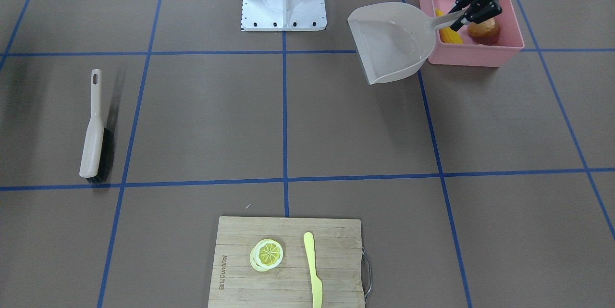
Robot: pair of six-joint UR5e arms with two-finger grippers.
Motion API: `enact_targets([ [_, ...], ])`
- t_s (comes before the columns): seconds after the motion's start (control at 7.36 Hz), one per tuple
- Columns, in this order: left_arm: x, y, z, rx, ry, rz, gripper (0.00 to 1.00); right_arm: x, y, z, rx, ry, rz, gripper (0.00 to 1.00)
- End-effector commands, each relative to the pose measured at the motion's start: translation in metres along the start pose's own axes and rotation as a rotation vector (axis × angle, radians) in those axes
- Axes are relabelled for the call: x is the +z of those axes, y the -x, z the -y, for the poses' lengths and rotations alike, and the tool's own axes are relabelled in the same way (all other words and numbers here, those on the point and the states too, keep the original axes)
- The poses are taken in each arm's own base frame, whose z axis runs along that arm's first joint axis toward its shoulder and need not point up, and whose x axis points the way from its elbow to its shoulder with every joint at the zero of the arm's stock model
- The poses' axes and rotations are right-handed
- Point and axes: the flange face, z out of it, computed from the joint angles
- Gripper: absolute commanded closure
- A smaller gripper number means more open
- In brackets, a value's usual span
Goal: Sweep and dump trash into bin
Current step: 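Lift the empty dustpan away from the bin with the left gripper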
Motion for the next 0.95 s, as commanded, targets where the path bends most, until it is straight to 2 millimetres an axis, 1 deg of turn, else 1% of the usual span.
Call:
enact_targets([
  [0.0, 0.05, 0.023, 0.024, -0.016, 0.039, -0.034, 0.98, -0.006, -0.024, -0.01, 0.027, -0.018, -0.005, 0.0],
  [0.14, 0.068, 0.033, 0.037, -0.031, 0.059, -0.062, 0.98, -0.007, -0.024, -0.009, 0.034, -0.019, -0.008, 0.0],
  [0.27, 0.081, 0.043, 0.048, -0.037, 0.075, -0.067, 0.98, -0.007, -0.023, -0.008, 0.038, -0.019, -0.011, 0.0],
  [0.41, 0.091, 0.068, 0.068, -0.055, 0.073, -0.094, 0.98, -0.006, -0.024, -0.008, 0.043, -0.017, -0.013, 0.0],
  [0.54, 0.109, 0.09, 0.073, 0.009, 0.075, -0.116, 0.98, -0.007, -0.024, -0.009, 0.038, -0.021, -0.015, 0.0],
  [0.68, 0.117, 0.096, 0.071, 0.062, 0.1, -0.125, 0.98, -0.007, -0.025, -0.009, 0.038, -0.024, -0.025, 0.0],
  [0.82, 0.119, 0.098, 0.069, 0.088, 0.107, -0.123, 0.98, -0.004, -0.027, -0.009, 0.04, -0.019, -0.026, 0.0],
])
